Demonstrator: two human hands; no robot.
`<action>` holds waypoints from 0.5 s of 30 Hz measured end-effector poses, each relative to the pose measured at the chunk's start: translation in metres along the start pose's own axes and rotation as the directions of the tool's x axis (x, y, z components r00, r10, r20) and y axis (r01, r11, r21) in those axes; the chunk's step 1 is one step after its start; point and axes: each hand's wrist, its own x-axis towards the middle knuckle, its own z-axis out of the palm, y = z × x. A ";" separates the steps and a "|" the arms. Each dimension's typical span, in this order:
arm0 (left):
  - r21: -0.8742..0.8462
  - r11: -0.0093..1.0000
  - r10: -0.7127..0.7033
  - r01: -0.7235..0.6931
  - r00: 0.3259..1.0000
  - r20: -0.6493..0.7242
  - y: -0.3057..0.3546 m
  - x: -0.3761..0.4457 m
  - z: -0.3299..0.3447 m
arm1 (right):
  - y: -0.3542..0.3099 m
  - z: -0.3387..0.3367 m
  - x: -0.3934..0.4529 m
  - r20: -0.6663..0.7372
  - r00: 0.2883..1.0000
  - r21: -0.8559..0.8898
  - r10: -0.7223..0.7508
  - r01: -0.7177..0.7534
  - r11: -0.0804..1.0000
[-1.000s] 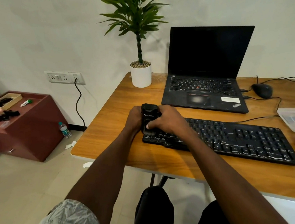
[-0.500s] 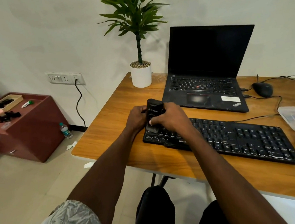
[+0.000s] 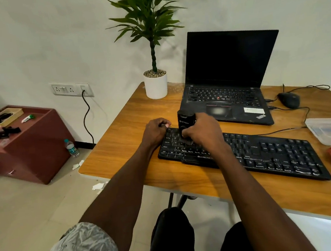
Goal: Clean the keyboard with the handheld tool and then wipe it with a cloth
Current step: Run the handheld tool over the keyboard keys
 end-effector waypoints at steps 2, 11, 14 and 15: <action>0.007 1.000 0.005 -0.005 1.000 0.002 0.000 -0.001 0.000 | -0.003 0.005 -0.004 0.077 0.997 0.058 -0.020 0.015 0.998; 0.029 0.999 0.023 -0.022 1.000 -0.022 0.002 -0.006 0.001 | -0.011 0.000 -0.006 0.071 0.997 -0.081 -0.040 0.045 0.996; 0.049 0.995 0.092 -0.091 0.996 -0.014 0.004 -0.009 -0.003 | -0.016 0.013 -0.008 0.185 0.978 0.068 -0.099 0.088 0.994; 0.046 0.994 0.096 -0.096 0.995 -0.009 0.004 -0.009 -0.003 | -0.015 0.013 -0.008 0.204 0.974 0.112 -0.098 0.076 0.991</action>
